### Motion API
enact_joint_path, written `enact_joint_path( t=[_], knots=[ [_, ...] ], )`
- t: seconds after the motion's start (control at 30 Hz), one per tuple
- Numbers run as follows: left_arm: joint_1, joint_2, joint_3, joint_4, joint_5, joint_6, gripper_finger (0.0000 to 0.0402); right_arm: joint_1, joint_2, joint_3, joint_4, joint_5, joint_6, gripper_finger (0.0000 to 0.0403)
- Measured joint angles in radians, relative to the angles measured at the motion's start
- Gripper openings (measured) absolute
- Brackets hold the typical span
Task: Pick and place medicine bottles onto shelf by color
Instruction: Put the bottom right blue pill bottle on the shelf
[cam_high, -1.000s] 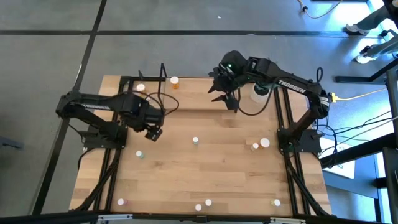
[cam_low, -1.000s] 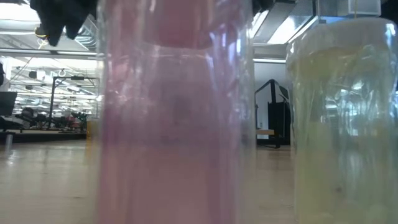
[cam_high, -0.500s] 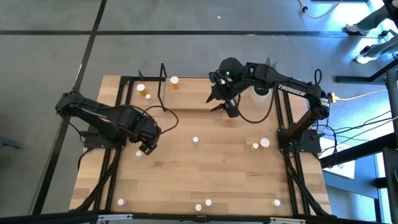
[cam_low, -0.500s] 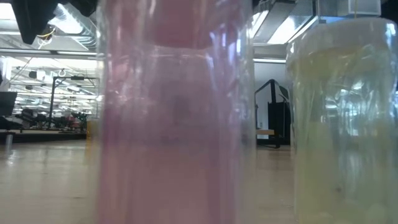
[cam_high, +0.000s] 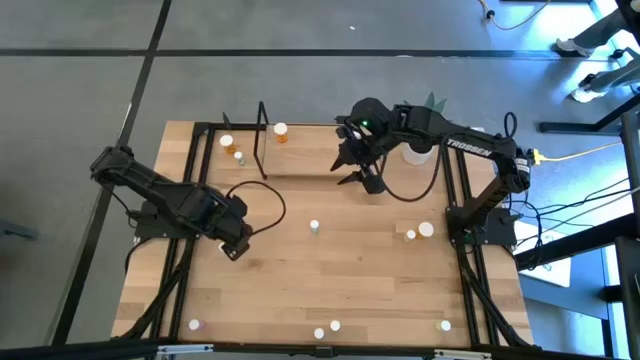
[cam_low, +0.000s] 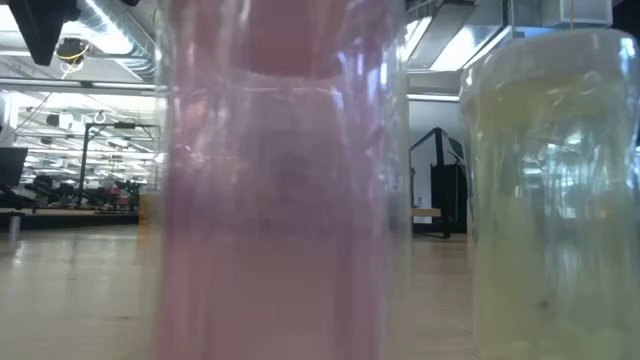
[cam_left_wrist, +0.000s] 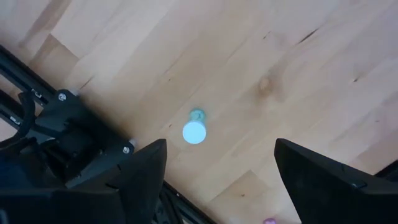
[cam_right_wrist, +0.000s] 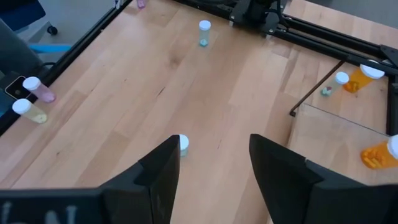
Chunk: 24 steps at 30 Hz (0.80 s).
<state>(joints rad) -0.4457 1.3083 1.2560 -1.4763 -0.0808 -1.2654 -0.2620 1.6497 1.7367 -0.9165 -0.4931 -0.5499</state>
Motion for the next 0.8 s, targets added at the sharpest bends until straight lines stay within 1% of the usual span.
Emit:
enact_joint_path(
  t=[0.23,0.47,0.57,0.7,0.8],
  knots=[
    [-0.071,0.000,0.000,0.006,-0.069,-0.070,0.0291,0.018,0.000,0.000,0.000,0.001,0.000,0.0195],
    [-0.094,0.000,-0.003,0.009,-0.075,-0.071,0.0291,0.019,0.000,0.000,0.000,-0.005,0.000,0.0195],
    [-0.094,0.000,-0.047,0.057,-0.068,-0.095,0.0291,0.019,0.000,0.000,0.000,-0.006,0.000,0.0195],
    [-0.094,0.001,-0.143,0.171,-0.039,-0.116,0.0291,0.019,0.001,0.000,0.000,-0.006,0.000,0.0195],
    [-0.094,0.001,-0.194,0.186,-0.039,-0.131,0.0291,0.019,0.001,0.000,0.000,-0.006,-0.001,0.0195]
  ],
)
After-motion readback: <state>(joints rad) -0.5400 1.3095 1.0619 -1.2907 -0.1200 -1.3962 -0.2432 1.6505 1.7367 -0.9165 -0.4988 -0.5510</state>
